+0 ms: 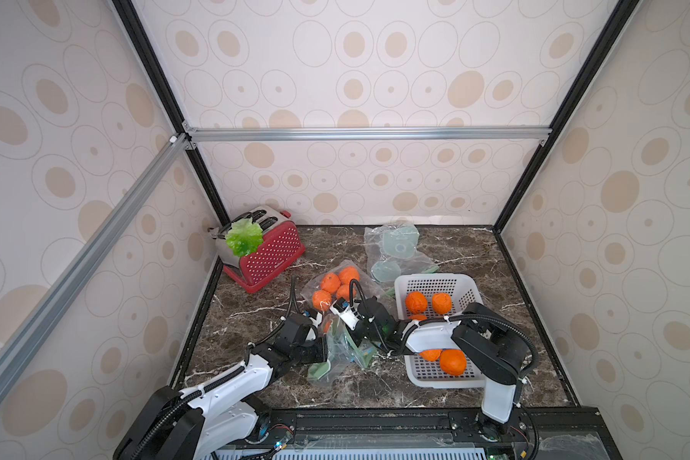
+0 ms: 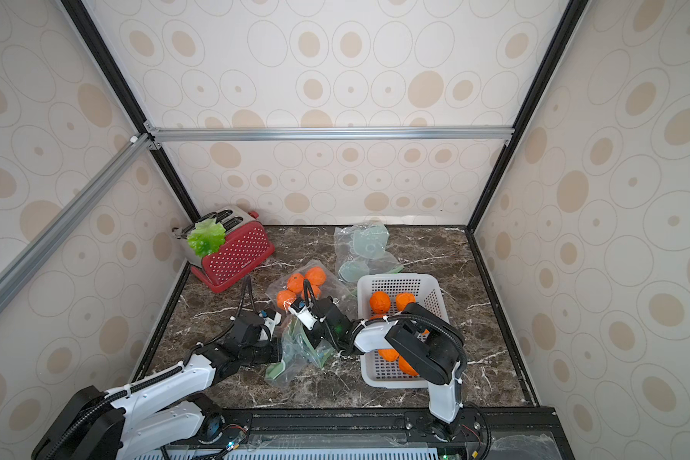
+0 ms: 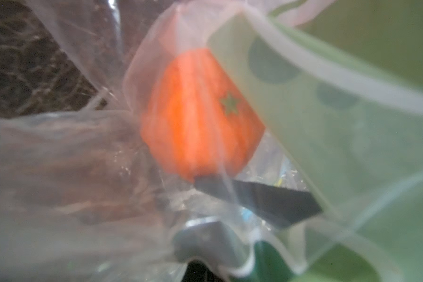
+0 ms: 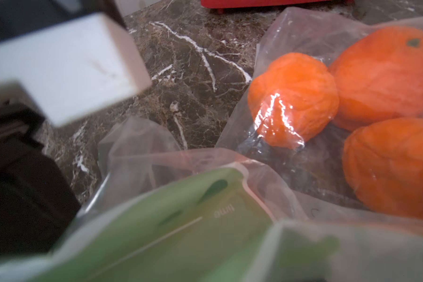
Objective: Open the zip-top bag and take out the orange
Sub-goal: Pick up the orange from the zipper food storage bag.
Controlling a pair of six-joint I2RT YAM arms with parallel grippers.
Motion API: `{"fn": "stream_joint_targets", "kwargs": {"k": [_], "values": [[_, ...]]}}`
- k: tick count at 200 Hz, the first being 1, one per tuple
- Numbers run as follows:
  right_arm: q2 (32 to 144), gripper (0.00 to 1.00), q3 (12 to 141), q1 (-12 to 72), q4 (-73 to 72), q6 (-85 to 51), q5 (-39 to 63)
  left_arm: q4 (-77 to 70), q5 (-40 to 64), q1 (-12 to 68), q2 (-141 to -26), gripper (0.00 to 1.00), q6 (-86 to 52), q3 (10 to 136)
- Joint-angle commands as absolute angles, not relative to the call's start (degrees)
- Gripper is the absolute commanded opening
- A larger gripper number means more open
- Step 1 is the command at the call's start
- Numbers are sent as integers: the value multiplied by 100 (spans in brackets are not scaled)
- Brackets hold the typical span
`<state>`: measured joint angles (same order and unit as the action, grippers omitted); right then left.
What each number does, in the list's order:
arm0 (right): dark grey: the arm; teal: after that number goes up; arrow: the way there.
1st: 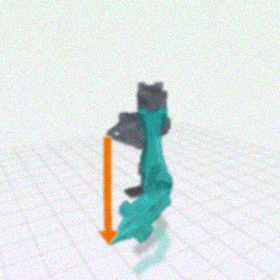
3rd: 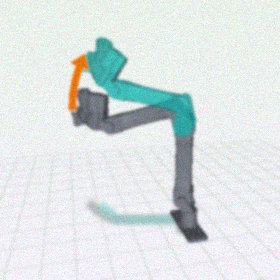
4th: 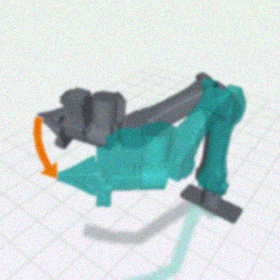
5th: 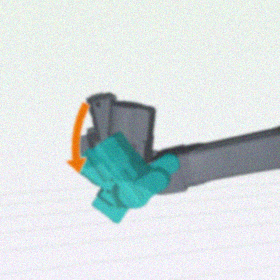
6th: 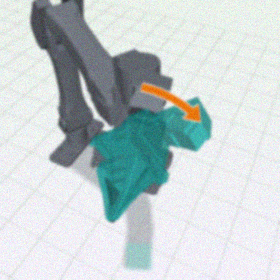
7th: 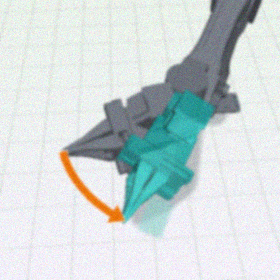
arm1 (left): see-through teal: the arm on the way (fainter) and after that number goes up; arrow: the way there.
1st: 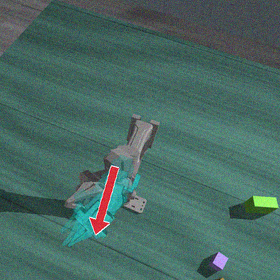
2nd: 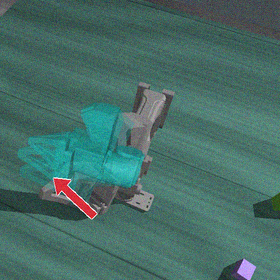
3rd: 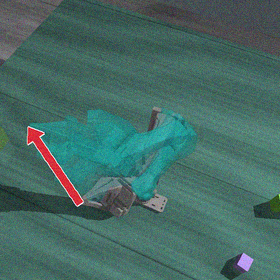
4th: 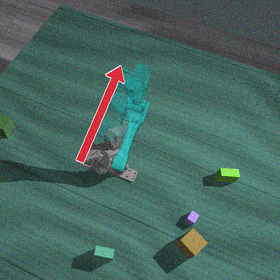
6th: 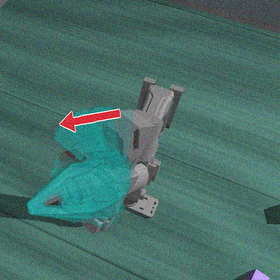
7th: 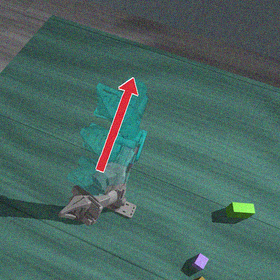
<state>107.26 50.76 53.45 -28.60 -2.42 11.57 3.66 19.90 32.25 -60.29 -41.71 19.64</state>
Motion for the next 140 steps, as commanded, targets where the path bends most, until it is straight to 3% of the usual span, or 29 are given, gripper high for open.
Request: {"fn": "stream_joint_targets", "kwargs": {"k": [1, 85, 140], "values": [[10309, 58, 4909, 5361, -2779, -208, 1272, 1036, 1101, 3248, -5776, 0, -4231, 2272], [8344, 58, 4338, 5244, -827, 410, 1555, 2567, -1382, 3243, -4925, 0, -4577, 2449], [7039, 59, 4193, 5168, 514, 806, 1507, 2935, -1872, 3243, -4478, 0, -4685, 2418]]}}
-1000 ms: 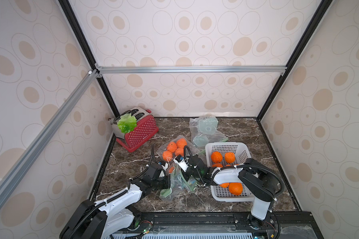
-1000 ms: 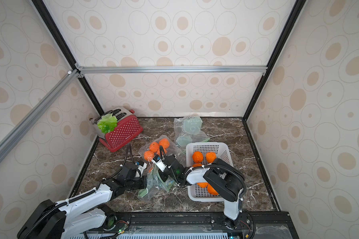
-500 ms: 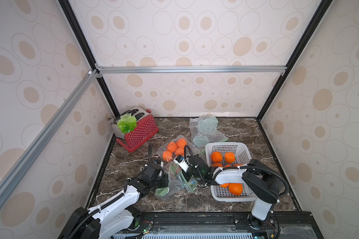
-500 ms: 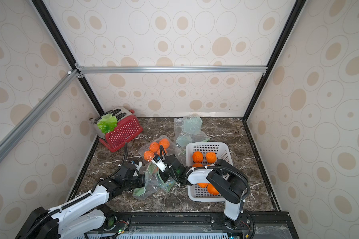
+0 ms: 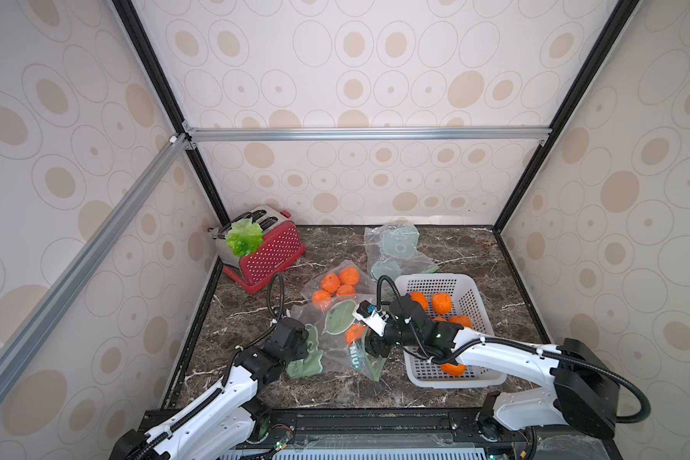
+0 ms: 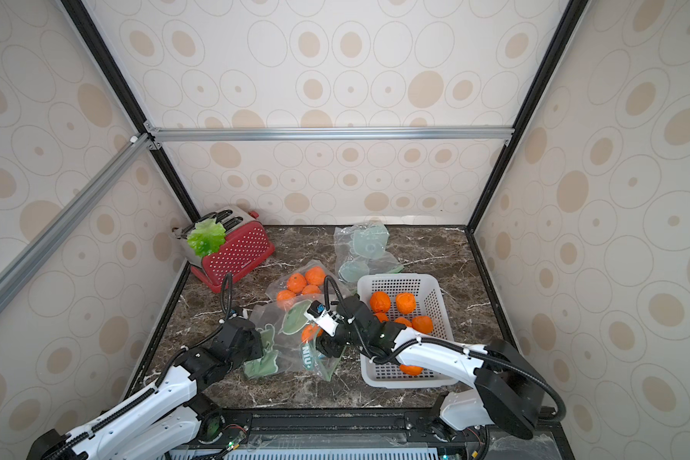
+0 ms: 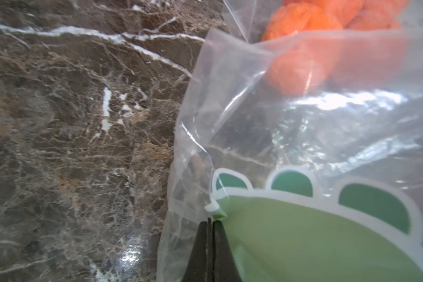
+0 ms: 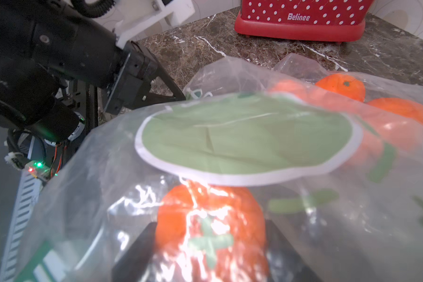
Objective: Open the zip-top bag and take out the orange
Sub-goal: Pick up the orange from the zipper food storage bag.
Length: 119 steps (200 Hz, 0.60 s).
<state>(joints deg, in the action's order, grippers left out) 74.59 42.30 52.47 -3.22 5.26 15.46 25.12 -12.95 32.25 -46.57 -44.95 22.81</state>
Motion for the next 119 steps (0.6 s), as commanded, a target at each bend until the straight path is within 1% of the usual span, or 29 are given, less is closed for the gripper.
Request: {"fn": "stream_joint_targets", "kwargs": {"k": [1, 14, 25, 51, 91, 105, 119], "values": [[7026, 59, 4197, 5168, 529, 803, 1496, 2935, -1876, 3243, -4467, 0, -4685, 2418], [6863, 58, 4232, 5162, 699, 744, 1462, 3020, -2043, 3243, -4398, 0, -4667, 2433], [6752, 58, 4244, 5161, 759, 706, 1641, 3084, -2180, 3242, -4336, 0, -4668, 2450], [6584, 58, 4365, 5161, 1059, 640, 1743, 3039, -2145, 3238, -4271, 0, -4625, 2441], [6057, 58, 4747, 5048, 2062, 579, 616, 3248, -2280, 3243, -4205, 0, -4614, 2452], [5801, 58, 4787, 4906, 2220, 537, 290, 3297, -2310, 3242, -4095, 0, -4606, 2456], [5580, 59, 4801, 4699, 2342, 381, -294, 3346, -2320, 3243, -3991, 0, -4583, 2484]]}}
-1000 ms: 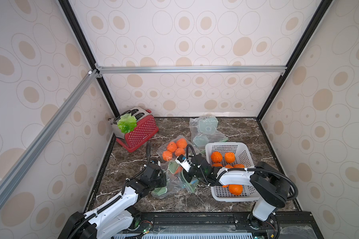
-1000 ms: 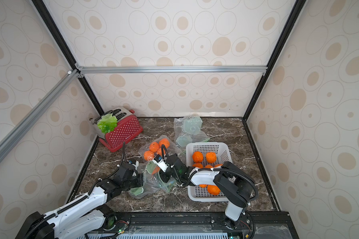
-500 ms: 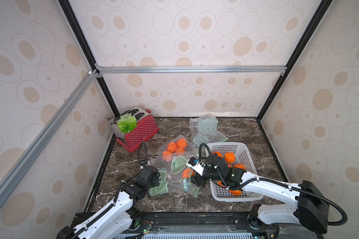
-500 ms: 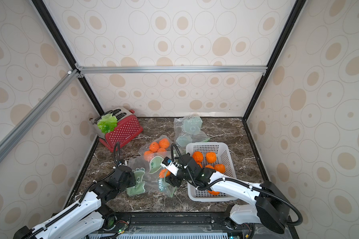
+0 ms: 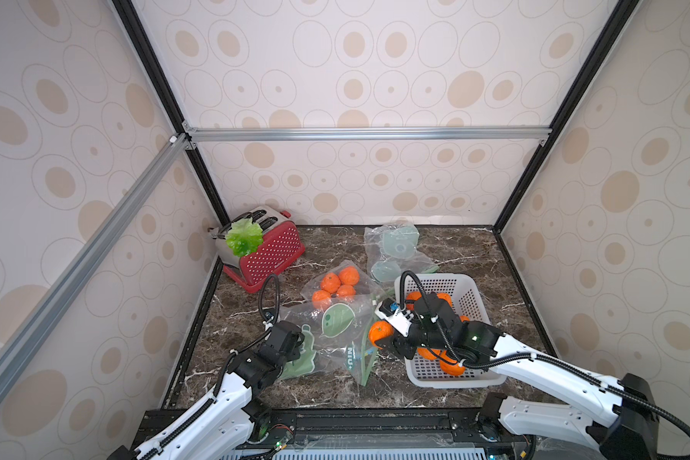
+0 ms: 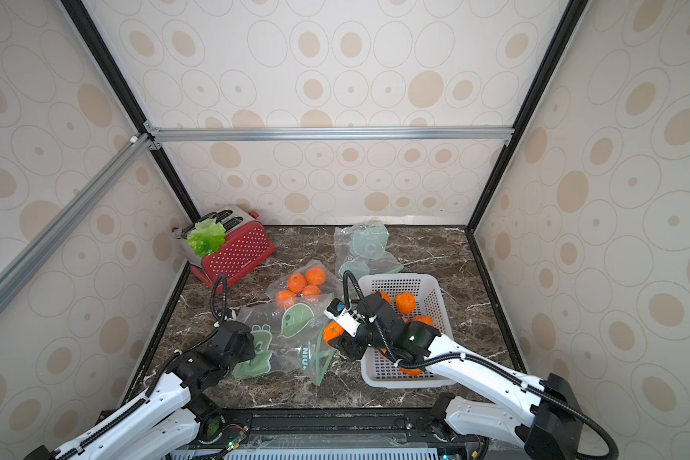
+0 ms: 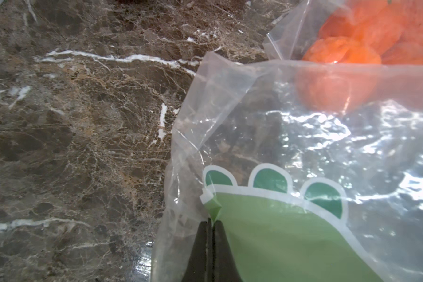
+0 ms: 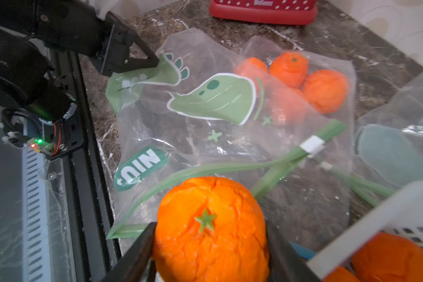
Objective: Open the zip-top bag and take out the orange
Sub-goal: Pick up the orange from the zipper food storage bag, then place the orange in the basket.
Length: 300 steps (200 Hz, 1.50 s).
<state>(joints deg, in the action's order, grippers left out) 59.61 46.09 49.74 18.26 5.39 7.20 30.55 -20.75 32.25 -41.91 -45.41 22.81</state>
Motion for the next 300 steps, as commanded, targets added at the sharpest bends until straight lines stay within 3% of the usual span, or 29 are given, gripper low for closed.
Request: {"fn": "stream_joint_targets", "kwargs": {"k": [1, 41, 105, 147, 210, 256, 287, 300], "values": [[5576, 59, 4809, 4670, 2353, 362, -340, 3352, -2320, 3243, -3982, 0, -4581, 2486], [5539, 56, 4964, 3628, 2691, -597, -2123, 3319, -2318, 3236, -3867, 0, -4460, 2458], [6596, 55, 4962, 2430, 2601, -1001, -3160, 3286, -2277, 3242, -3789, 0, -4411, 2373], [7806, 54, 5277, 2286, 2683, -1250, -3857, 3283, -2234, 3248, -3808, 0, -4386, 2373], [8732, 54, 5517, 1858, 2473, -1292, -3789, 3324, -2283, 3243, -3625, 0, -4398, 2321], [8785, 54, 5442, 1727, 2346, -1438, -2353, 3280, -2252, 3239, -3655, 0, -4365, 2320], [8686, 60, 5370, 1640, 2264, -1484, -1991, 3252, -2223, 3243, -3741, 0, -4352, 2338], [8699, 67, 5382, 1630, 2320, -1513, -1982, 3235, -2224, 3243, -3747, 0, -4353, 2338]]}}
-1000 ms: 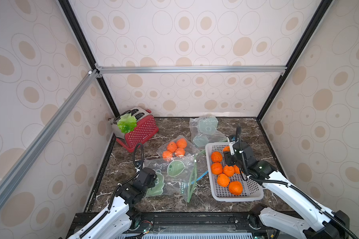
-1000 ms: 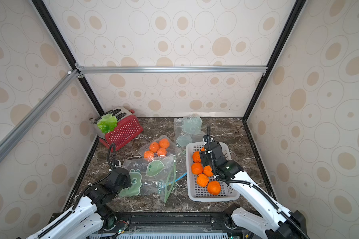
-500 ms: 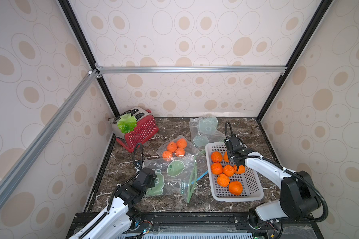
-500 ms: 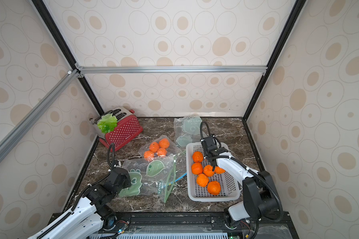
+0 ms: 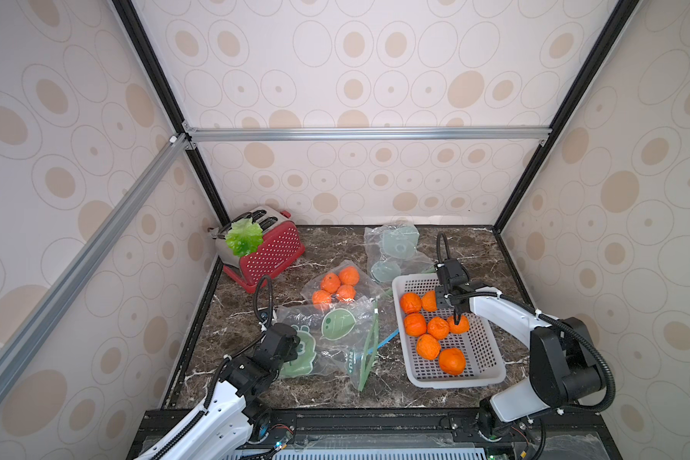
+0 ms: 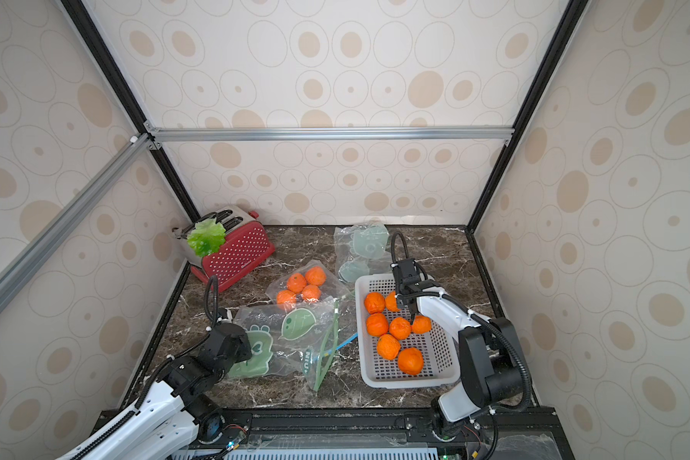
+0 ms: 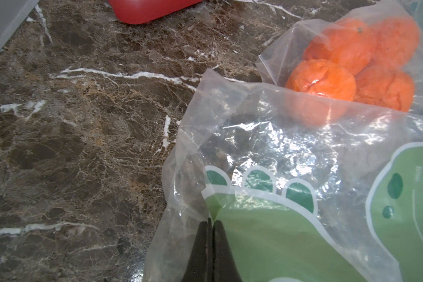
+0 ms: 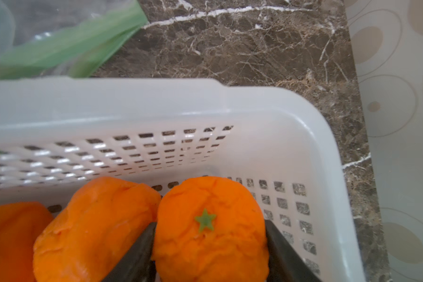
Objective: Open the zip-top bag and take out the orange
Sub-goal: Place the orange in the basket, then place the zipper food storage bag at the center of the board.
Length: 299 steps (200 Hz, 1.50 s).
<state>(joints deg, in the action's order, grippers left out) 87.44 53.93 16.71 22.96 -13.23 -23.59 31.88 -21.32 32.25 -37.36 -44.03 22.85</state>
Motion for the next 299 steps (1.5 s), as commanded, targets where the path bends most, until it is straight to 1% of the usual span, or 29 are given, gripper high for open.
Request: {"fn": "stream_joint_targets", "kwargs": {"k": [1, 12, 31, 52, 66, 78, 98, 117, 131, 144, 161, 177, 196, 208, 212, 227, 234, 252, 271, 273, 277, 282, 284, 288, 299], "values": [[8700, 69, 5381, 1633, 2320, -1513, -1984, 3235, -2224, 3243, -3750, 0, -4347, 2338], [8669, 76, 5388, 1630, 2368, -1542, -2067, 3230, -2224, 3240, -3754, 0, -4355, 2338], [8507, 83, 5414, 1635, 2441, -1577, -2061, 3236, -2215, 3243, -3746, 0, -4351, 2338], [8170, 86, 5410, 1639, 2520, -1602, -2040, 3357, -2411, 3243, -3718, 0, -4368, 2415], [7897, 86, 5375, 1636, 2525, -1624, -2020, 3527, -2700, 3243, -3743, 0, -4388, 2567], [7647, 86, 5311, 1635, 2437, -1626, -1799, 3586, -2862, 3244, -3770, 0, -4344, 2721], [7208, 82, 5112, 1636, 2017, -1556, -846, 3476, -2644, 3243, -3726, 0, -4086, 2901], [6786, 79, 4913, 1685, 1407, -1625, 562, 2965, -2089, 3243, -3598, 0, -3864, 2874], [6626, 78, 4873, 2002, 996, -1586, 1411, 2714, -1831, 3242, -3618, 0, -3842, 2847], [6652, 79, 5020, 2513, 947, -1349, 1728, 2682, -1788, 3241, -3776, 0, -3824, 2869], [6840, 79, 5228, 3096, 983, -1033, 1837, 2882, -2080, 3243, -4046, 0, -3883, 2999], [7039, 79, 5358, 3374, 978, -971, 1697, 2952, -2233, 3243, -4148, 0, -3771, 3232], [7189, 79, 5353, 3423, 889, -1045, 1424, 3047, -2579, 3243, -4119, 0, -3468, 3617], [7261, 79, 5377, 3429, 885, -1089, 1131, 3559, -3489, 3242, -4201, 0, -3727, 3991], [7294, 79, 5406, 3428, 894, -1101, 1061, 3941, -3841, 3243, -4251, 0, -3872, 4125], [7444, 79, 5585, 3429, 1020, -1055, 1052, 4857, -4799, 3243, -4458, 0, -4455, 4506], [7508, 79, 5683, 3436, 1082, -1057, 1063, 5023, -4919, 3239, -4511, 0, -4567, 4558], [7615, 79, 5830, 3432, 1033, -1068, 1085, 5044, -4845, 3243, -4541, 0, -4563, 4409], [7777, 79, 5933, 3435, 962, -1133, 1079, 5473, -5266, 3243, -4529, 0, -4910, 4437], [7802, 79, 5952, 3434, 970, -1140, 1085, 5499, -5307, 3241, -4527, 3, -4930, 4438], [7856, 79, 6000, 3437, 992, -1154, 1096, 5499, -5379, 3243, -4520, 15, -4940, 4440], [7926, 78, 6055, 3445, 1038, -1173, 1106, 5494, -5491, 3242, -4509, 33, -4939, 4423], [7956, 78, 6075, 3445, 1055, -1181, 1103, 5493, -5541, 3236, -4507, 38, -4942, 4422], [8017, 78, 6107, 3461, 1094, -1193, 1099, 5485, -5622, 3238, -4500, 46, -4928, 4418], [8156, 78, 6189, 3525, 1167, -1183, 1114, 5475, -5702, 3242, -4496, 61, -4757, 4500]]}}
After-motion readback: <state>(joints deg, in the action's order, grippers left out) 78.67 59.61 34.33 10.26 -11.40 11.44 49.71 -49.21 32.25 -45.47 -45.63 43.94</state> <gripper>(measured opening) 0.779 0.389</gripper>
